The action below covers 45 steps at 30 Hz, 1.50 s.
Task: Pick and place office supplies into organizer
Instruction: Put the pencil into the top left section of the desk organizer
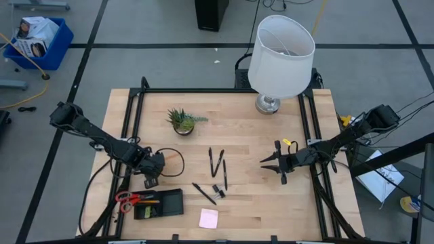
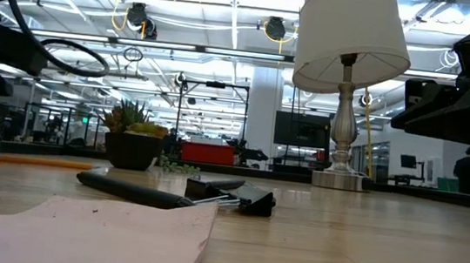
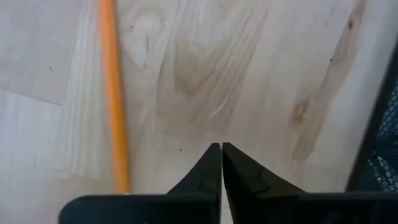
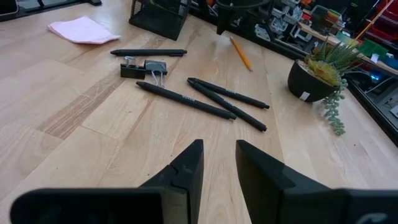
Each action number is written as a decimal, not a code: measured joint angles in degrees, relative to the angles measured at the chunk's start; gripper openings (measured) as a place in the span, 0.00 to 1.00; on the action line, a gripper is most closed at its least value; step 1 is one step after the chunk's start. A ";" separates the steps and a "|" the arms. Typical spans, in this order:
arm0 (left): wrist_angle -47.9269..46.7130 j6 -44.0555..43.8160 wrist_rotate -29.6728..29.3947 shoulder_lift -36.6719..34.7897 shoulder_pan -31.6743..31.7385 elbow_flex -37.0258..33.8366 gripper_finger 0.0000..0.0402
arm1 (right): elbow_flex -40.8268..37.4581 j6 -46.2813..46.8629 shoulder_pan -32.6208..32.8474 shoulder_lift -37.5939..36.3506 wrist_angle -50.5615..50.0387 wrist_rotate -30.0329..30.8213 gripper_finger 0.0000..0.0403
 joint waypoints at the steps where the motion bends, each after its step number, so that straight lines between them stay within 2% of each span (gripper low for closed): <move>1: 0.05 -0.02 0.10 0.00 0.00 0.01 0.05 | 0.00 0.00 0.02 0.00 0.00 0.01 0.22; 5: -0.23 0.02 2.70 -0.02 0.62 0.10 0.07 | -0.02 0.00 0.02 0.00 0.00 0.00 0.22; 9: -0.60 -2.04 1.78 -0.04 3.11 0.10 0.09 | -0.01 0.00 0.01 0.00 0.00 0.00 0.22; 14: -5.01 -0.66 1.25 -0.04 6.40 2.32 0.21 | -0.02 0.00 0.02 0.00 0.00 0.00 0.22; 20: -18.01 4.78 -4.16 -0.12 10.38 9.00 0.39 | -0.01 0.00 0.02 0.00 -0.01 0.01 0.22; 24: -17.19 10.81 -4.25 -0.09 14.58 9.33 0.47 | -0.02 0.00 0.02 0.00 0.00 0.01 0.22; 29: -16.87 17.21 -3.45 -0.09 22.45 9.15 0.51 | -0.01 0.00 0.02 0.00 0.00 0.02 0.22; 33: -16.86 20.44 -0.66 -0.09 28.15 9.13 0.52 | 0.00 0.00 0.00 0.00 0.00 0.00 0.22; 39: -15.53 11.26 -0.42 -0.09 34.29 9.11 0.52 | -0.01 0.00 0.02 0.00 0.00 0.00 0.22; 45: -12.15 -2.44 -2.44 -0.09 35.23 9.09 0.52 | 0.00 0.00 0.01 0.00 0.00 0.01 0.22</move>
